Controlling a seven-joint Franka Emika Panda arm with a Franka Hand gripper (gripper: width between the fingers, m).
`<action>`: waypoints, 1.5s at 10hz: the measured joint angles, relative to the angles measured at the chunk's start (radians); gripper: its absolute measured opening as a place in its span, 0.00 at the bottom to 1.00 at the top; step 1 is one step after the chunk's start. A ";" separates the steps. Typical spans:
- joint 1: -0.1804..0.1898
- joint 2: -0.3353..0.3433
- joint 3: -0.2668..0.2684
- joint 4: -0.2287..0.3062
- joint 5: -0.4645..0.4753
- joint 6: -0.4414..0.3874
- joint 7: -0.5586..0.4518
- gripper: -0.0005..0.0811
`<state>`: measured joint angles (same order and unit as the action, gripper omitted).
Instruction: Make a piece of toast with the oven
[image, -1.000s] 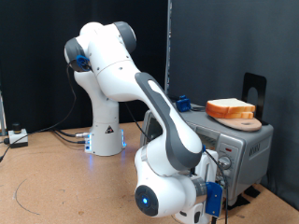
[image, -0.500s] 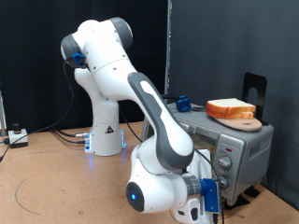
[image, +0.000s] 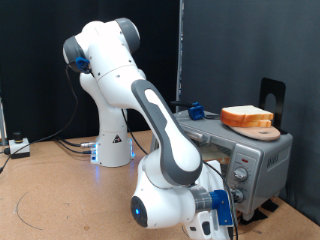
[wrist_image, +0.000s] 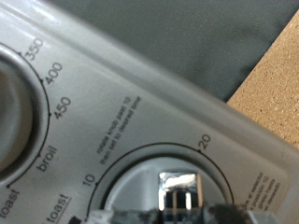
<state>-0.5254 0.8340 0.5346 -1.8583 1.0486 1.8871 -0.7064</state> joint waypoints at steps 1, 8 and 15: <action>0.000 0.000 0.000 -0.001 0.002 0.000 -0.002 0.12; 0.003 0.000 0.002 0.015 0.020 0.024 -0.002 0.16; 0.006 -0.008 -0.032 0.110 -0.091 -0.131 0.274 0.94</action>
<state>-0.5194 0.8258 0.5027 -1.7479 0.9572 1.7562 -0.4321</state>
